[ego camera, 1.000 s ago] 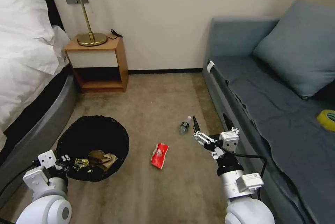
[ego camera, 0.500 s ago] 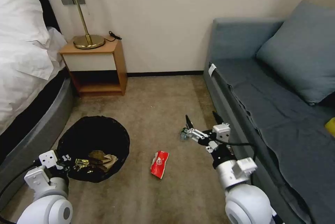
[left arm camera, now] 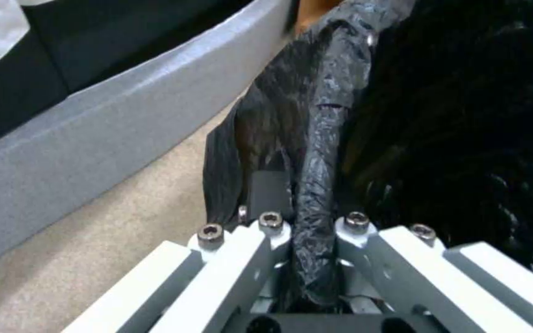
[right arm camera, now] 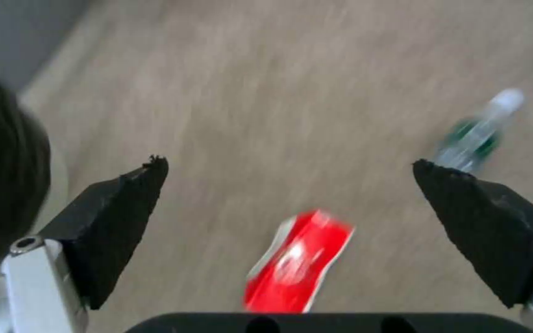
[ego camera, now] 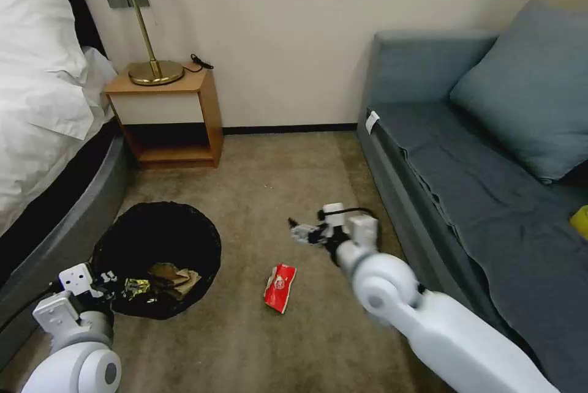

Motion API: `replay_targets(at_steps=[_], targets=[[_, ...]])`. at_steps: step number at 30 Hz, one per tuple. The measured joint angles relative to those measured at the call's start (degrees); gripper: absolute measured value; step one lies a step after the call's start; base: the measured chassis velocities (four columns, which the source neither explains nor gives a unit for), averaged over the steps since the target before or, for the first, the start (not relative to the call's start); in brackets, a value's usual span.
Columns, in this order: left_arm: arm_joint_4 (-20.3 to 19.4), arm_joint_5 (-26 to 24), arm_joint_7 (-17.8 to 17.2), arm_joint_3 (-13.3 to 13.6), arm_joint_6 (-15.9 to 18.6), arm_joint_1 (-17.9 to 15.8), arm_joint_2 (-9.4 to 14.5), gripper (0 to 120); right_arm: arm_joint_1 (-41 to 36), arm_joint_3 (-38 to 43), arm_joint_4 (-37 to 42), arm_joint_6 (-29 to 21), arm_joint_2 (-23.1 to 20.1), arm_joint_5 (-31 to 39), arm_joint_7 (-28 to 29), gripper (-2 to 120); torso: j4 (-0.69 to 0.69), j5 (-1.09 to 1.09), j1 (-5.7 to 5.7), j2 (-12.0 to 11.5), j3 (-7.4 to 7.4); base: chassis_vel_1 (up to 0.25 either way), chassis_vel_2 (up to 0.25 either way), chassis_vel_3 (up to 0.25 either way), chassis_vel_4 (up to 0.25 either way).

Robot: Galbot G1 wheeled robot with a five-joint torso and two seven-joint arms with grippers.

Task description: Pick up the trash bin, then pick up the garbage on the floor and place it into the trash bin.

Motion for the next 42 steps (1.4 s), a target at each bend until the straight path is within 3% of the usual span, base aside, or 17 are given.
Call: replay_targets(at_steps=[8,19,42], targets=[[0.51,-1.36,0.08,-2.05,-0.50,0.27,0.00,2,6.92,-12.54,-17.16,-1.37,8.20,5.09,3.05,100,-0.01,-0.01,0.00,0.00,0.00,0.000,0.000,0.000,0.000],[0.72,-2.37,0.12,-2.98,-0.55,0.26,0.12,2,13.54,-23.29,-27.71,-2.84,12.80,7.58,0.04,100,0.00,0.00,0.00,0.00,-0.01,0.000,0.000,0.000,0.000],[1.56,-2.57,0.22,-3.19,-1.42,0.72,0.30,2,15.40,-27.68,-49.52,0.06,21.27,0.86,-7.54,100,0.00,0.00,0.00,0.00,-0.01,0.000,0.000,0.000,0.000]])
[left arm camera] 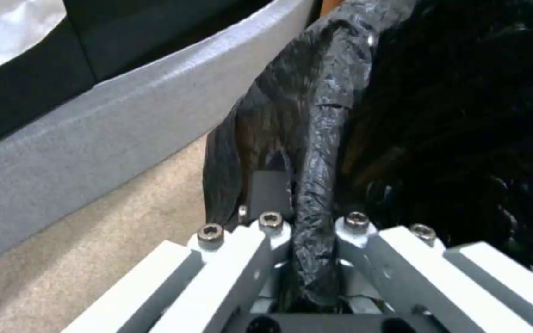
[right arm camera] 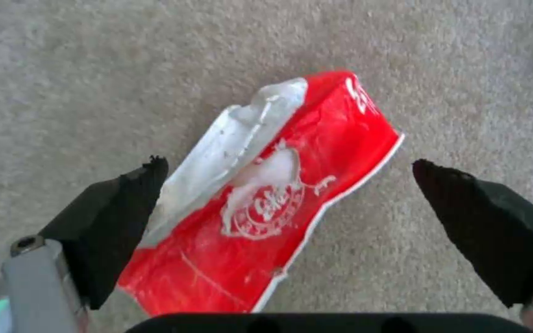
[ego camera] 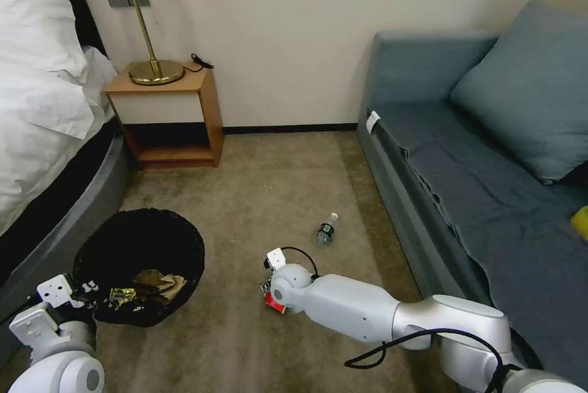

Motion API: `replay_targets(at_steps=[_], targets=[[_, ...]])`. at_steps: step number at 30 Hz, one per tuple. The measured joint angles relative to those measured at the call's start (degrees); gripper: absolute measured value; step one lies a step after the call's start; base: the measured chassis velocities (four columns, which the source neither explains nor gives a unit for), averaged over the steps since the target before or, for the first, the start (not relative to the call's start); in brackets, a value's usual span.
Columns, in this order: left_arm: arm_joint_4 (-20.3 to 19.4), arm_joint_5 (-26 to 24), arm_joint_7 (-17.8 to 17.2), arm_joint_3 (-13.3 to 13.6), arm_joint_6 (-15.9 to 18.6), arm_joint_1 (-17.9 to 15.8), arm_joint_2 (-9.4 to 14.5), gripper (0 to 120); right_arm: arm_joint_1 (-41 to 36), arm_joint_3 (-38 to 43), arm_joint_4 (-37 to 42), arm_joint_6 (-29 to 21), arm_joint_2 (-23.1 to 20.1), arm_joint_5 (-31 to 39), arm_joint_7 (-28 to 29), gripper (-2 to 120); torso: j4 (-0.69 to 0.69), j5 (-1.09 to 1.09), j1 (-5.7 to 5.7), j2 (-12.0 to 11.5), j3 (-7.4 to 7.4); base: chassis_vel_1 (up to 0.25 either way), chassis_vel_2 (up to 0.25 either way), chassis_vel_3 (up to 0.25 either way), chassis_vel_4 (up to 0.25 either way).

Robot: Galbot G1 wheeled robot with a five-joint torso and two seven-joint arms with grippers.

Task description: Pick up the trash bin, then pick up the garbage on the floor and place it into the trash bin.

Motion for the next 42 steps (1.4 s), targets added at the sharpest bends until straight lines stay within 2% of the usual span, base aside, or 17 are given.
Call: replay_targets(at_steps=[7,14,18,19,23,24,28,30,33,34,36,38,40,42], targets=[[-0.04,0.23,0.00,0.25,0.01,-0.01,-0.06,2,-0.43,-0.35,-5.19,1.27,2.87,-4.02,-2.35,100,0.00,0.00,0.00,0.00,0.00,0.000,0.000,0.000,0.000],[-0.04,0.24,-0.01,0.14,0.06,-0.13,0.06,2,-0.92,-0.41,-3.78,1.27,2.01,-4.77,-2.38,96,0.00,0.00,0.00,0.01,0.00,0.000,0.000,0.000,0.000],[-0.10,0.31,-0.03,0.28,0.19,-0.18,0.14,2,-1.35,-0.80,-1.45,1.19,0.36,-4.81,-2.06,77,0.00,0.00,0.00,0.01,0.00,0.000,0.000,0.000,0.000],[-0.10,0.31,-0.03,0.28,0.19,-0.18,0.14,2,-1.35,-0.80,-1.45,1.19,0.36,-4.81,-2.06,77,0.00,0.00,0.00,0.01,0.00,0.000,0.000,0.000,0.000],[-0.29,0.34,-0.06,0.48,0.26,-0.35,0.17,2,-1.37,-1.10,0.80,1.07,-0.99,-4.48,-1.66,60,0.00,0.01,0.00,0.00,0.00,0.000,0.000,0.000,0.000],[-0.29,0.34,-0.06,0.48,0.26,-0.35,0.17,2,-1.37,-1.10,0.80,1.07,-0.99,-4.48,-1.66,60,0.00,0.01,0.00,0.00,0.00,0.000,0.000,0.000,0.000],[-0.30,0.52,-0.10,0.93,0.28,-0.42,0.04,2,-1.32,-1.44,2.50,1.08,-1.90,-4.23,-1.27,42,0.00,0.01,0.00,0.01,0.00,0.000,0.000,0.000,0.000],[-0.30,0.53,-0.10,0.95,0.28,-0.41,0.03,2,-1.28,-1.52,2.86,1.09,-2.11,-4.19,-1.24,38,0.00,0.01,0.00,0.00,0.00,0.000,0.000,0.000,0.000],[-0.30,0.54,-0.12,0.93,0.28,-0.39,0.05,2,-1.08,-1.66,4.28,1.14,-2.81,-3.97,-1.04,23,0.00,0.01,0.00,0.00,0.00,0.000,0.000,0.000,0.000],[-0.30,0.54,-0.12,0.93,0.28,-0.39,0.05,2,-1.08,-1.66,4.28,1.14,-2.81,-3.97,-1.04,23,0.00,0.01,0.00,0.00,0.00,0.000,0.000,0.000,0.000],[-0.30,0.53,-0.13,0.90,0.28,-0.36,0.07,2,-0.82,-1.81,5.50,1.15,-3.46,-3.76,-0.88,13,0.00,0.01,0.00,0.01,0.00,0.000,0.000,0.000,0.000],[-0.30,0.52,-0.13,0.89,0.28,-0.34,0.07,2,-0.74,-1.86,6.00,1.17,-3.71,-3.69,-0.80,10,0.00,0.01,0.00,0.01,0.00,0.000,0.000,0.000,0.000],[-0.30,0.40,-0.13,0.75,0.28,-0.22,0.09,2,-0.31,-1.71,9.24,1.19,-5.02,-2.94,-0.18,0,0.00,0.00,0.00,0.01,0.00,0.000,0.000,0.000,0.000],[-0.29,0.38,-0.14,0.71,0.28,-0.21,0.12,2,-0.14,-1.32,10.60,1.15,-5.56,-2.57,0.05,0,0.00,0.01,0.00,0.01,0.00,0.000,0.000,0.000,0.000]])
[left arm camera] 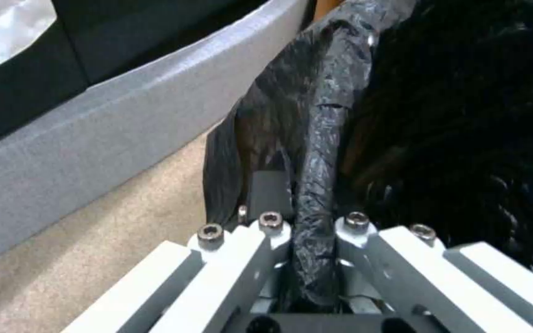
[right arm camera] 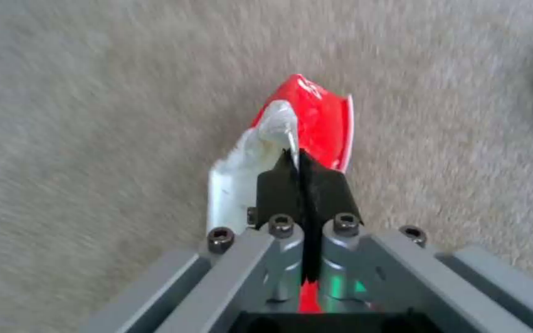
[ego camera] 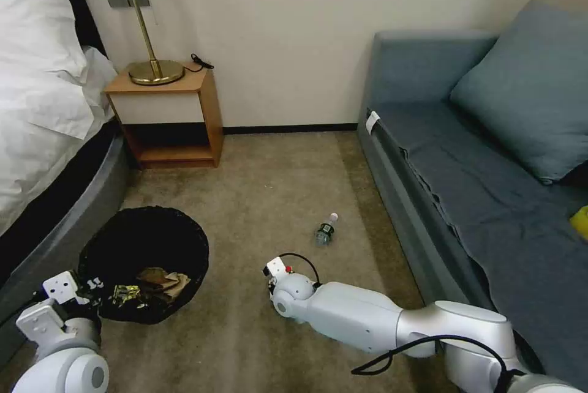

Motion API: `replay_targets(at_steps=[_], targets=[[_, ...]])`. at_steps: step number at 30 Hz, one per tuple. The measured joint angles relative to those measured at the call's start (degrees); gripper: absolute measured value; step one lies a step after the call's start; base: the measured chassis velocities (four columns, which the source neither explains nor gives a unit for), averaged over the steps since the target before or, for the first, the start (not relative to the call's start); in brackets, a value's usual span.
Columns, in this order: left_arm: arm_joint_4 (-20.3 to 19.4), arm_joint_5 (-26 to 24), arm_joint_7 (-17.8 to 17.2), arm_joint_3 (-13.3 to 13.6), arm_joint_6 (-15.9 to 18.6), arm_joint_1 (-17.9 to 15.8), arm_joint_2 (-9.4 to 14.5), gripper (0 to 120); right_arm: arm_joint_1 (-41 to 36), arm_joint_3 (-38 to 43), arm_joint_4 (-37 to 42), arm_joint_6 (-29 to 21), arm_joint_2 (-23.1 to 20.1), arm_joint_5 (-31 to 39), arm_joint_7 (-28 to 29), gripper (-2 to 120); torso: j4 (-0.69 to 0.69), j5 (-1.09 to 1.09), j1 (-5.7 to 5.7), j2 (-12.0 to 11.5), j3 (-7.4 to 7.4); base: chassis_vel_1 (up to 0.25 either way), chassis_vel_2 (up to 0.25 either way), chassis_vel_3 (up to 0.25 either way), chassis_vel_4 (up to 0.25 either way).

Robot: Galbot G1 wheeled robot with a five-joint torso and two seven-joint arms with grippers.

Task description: Pick up the trash bin, then pick up the garbage on the floor and place it into the trash bin.

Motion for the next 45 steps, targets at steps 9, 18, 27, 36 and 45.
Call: replay_targets(at_steps=[9,18,27,36,45], targets=[[0.16,-0.02,0.01,0.37,0.00,-0.25,0.16,2,0.27,2.67,4.10,0.22,-2.22,0.35,0.97,0,0.00,0.00,0.00,0.00,0.00,0.000,0.000,0.000,0.000],[1.53,0.34,-0.03,1.61,0.59,-0.88,0.34,2,3.04,10.70,13.79,1.60,-7.21,-0.23,1.26,0,-0.01,-0.01,0.00,0.00,0.00,0.000,0.000,0.000,0.000],[2.82,0.29,-0.18,2.52,0.94,-1.59,0.43,2,6.35,16.99,29.76,1.37,-12.14,3.15,2.70,0,-0.02,0.00,0.00,0.00,0.00,0.000,0.000,0.000,0.000],[3.04,0.33,-0.22,3.79,1.24,-2.10,-0.09,2,10.06,14.52,41.11,2.97,-5.17,8.71,5.13,0,0.01,-0.02,0.00,-0.01,0.00,0.000,0.000,0.000,0.000],[2.04,0.70,-0.36,4.53,1.83,-2.37,-0.76,2,10.10,6.67,38.47,4.45,1.07,8.11,6.24,0,0.00,-0.02,0.00,-0.01,0.00,0.000,0.000,0.000,0.000]])
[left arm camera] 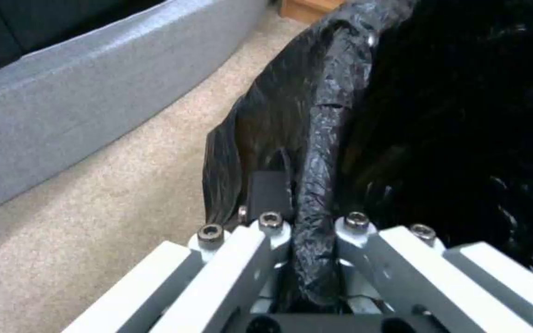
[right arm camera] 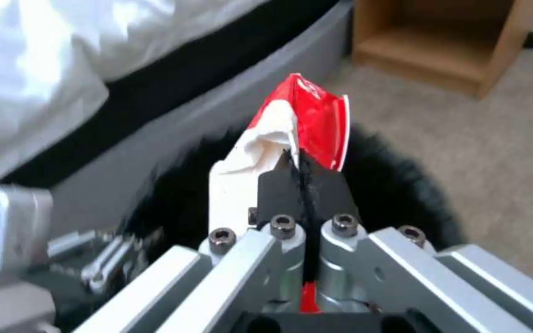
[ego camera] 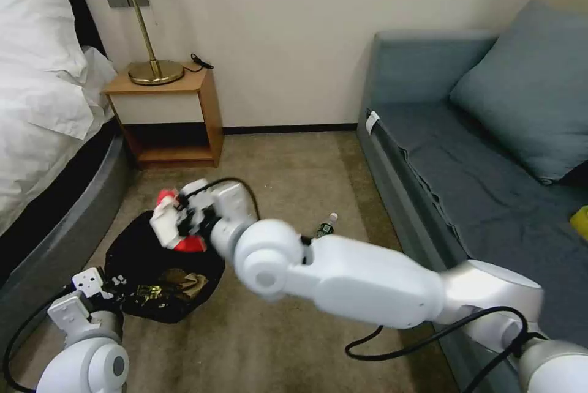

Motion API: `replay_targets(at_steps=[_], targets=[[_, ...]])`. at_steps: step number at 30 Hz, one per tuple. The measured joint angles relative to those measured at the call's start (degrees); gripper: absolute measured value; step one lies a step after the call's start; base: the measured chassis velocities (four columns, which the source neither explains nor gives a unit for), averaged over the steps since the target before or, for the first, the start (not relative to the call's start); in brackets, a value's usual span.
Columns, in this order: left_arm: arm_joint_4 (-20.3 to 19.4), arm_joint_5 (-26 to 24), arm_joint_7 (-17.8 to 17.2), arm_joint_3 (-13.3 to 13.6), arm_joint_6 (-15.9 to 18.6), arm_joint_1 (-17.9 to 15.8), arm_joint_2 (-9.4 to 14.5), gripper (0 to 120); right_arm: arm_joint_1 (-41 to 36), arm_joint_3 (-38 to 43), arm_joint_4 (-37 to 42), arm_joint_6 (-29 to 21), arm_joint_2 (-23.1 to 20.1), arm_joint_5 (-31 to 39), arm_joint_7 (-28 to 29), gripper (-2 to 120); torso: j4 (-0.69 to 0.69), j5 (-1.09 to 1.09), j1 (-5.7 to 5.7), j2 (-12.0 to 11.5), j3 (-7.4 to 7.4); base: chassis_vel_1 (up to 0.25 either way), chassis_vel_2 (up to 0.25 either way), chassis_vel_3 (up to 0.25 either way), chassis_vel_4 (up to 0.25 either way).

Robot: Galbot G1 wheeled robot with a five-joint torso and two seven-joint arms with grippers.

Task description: Pick up the trash bin, then pick up the garbage on the floor and place it into the trash bin.

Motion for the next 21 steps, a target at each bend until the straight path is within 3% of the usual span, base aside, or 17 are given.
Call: replay_targets(at_steps=[7,10,12,18,21], targets=[[-0.45,0.05,-0.02,0.01,0.02,0.24,-0.05,2,-0.38,-3.41,-3.75,0.51,1.54,-2.58,0.15,0,0.00,0.00,0.00,0.00,0.00,0.000,0.000,0.000,0.000],[-0.52,0.06,-0.03,-0.07,0.03,0.36,-0.05,2,-0.72,-3.81,-3.41,0.29,1.50,-2.63,-0.07,5,-0.01,0.01,0.00,0.00,0.00,0.000,0.000,0.000,0.000],[-0.62,0.05,-0.03,-0.11,0.02,0.44,-0.01,2,-1.00,-3.94,-2.59,0.12,1.25,-2.65,-0.22,19,-0.01,0.01,0.00,0.00,0.00,0.000,0.000,0.000,0.000],[-0.64,0.03,-0.03,-0.05,0.03,0.35,0.02,2,-1.22,-3.69,-1.65,0.10,0.86,-2.68,-0.15,36,-0.01,0.01,0.00,0.00,0.00,0.000,0.000,0.000,0.000],[-0.70,-0.03,-0.03,-0.07,0.03,0.41,0.03,2,-1.24,-0.73,0.38,0.33,-0.83,-4.31,-0.46,52,0.01,0.01,0.00,0.00,0.00,0.000,0.000,0.000,0.000]])
